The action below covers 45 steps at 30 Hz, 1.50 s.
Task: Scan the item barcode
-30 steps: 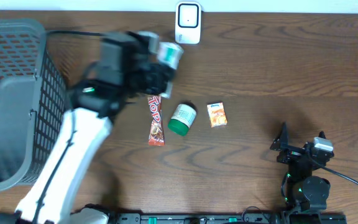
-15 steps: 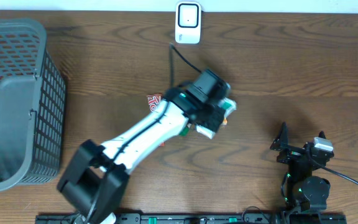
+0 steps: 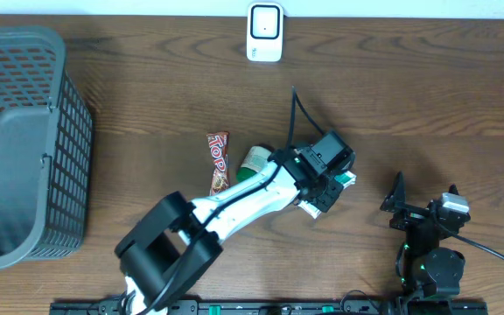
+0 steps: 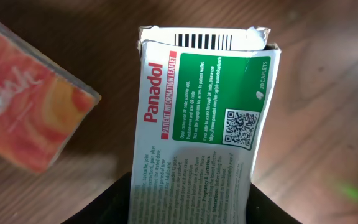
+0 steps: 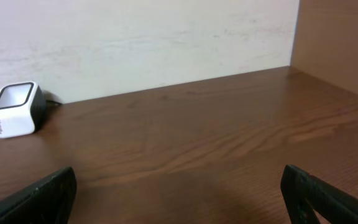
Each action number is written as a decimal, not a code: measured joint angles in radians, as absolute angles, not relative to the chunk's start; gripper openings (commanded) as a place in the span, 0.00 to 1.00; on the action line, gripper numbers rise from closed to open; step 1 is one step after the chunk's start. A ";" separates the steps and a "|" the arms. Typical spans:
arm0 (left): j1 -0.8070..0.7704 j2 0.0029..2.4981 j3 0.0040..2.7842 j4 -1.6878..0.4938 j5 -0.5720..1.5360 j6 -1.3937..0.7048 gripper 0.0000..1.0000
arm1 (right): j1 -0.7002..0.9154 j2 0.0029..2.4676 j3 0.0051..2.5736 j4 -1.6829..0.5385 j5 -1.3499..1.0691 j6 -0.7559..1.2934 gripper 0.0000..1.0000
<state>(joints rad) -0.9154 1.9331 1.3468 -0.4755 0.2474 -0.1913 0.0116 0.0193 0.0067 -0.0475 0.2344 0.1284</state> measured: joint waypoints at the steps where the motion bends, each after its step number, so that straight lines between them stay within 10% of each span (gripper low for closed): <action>1: -0.915 1.946 1.347 -0.468 0.243 -0.191 0.48 | 0.012 0.019 0.007 -0.047 0.235 0.128 0.99; 24: -0.842 2.011 1.347 -0.377 -0.115 -0.207 0.79 | 0.012 0.019 0.007 -0.047 0.234 0.128 0.99; 31: -0.842 1.679 1.346 -0.381 -0.135 -0.173 0.96 | 0.012 0.019 0.007 -0.047 0.234 0.128 0.99; 45: -0.535 1.166 1.354 -0.058 -0.445 0.177 0.96 | 0.012 0.019 0.007 -0.047 0.234 0.128 0.99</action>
